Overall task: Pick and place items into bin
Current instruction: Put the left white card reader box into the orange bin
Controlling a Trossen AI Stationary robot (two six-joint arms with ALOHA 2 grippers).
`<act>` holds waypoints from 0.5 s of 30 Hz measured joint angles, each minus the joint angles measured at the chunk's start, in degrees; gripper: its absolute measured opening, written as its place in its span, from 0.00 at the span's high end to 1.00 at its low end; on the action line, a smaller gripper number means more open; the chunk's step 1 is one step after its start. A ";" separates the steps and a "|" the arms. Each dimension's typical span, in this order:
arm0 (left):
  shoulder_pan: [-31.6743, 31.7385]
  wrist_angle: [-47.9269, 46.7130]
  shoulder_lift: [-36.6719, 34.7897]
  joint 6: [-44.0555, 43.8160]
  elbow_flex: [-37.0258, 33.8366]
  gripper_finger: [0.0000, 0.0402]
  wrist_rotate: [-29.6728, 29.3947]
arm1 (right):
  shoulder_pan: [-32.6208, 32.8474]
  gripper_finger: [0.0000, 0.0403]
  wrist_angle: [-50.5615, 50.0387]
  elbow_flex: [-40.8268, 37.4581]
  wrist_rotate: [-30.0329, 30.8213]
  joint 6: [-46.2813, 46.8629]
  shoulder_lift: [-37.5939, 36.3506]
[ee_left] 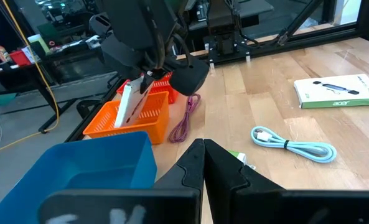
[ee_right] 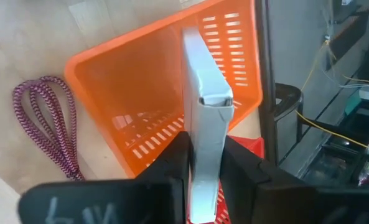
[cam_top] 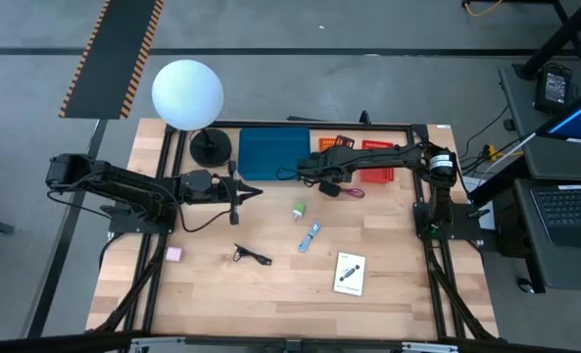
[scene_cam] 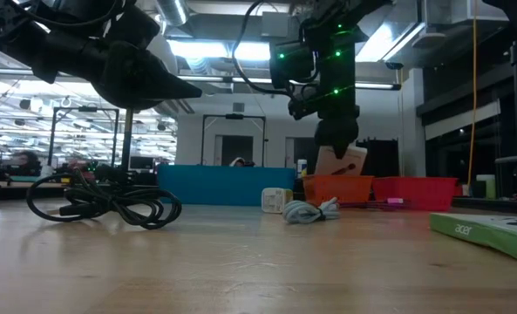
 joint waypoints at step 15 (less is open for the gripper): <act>0.00 0.00 0.00 -0.02 0.00 0.99 0.00 | 0.07 0.82 3.01 -0.61 -2.70 -3.00 -0.07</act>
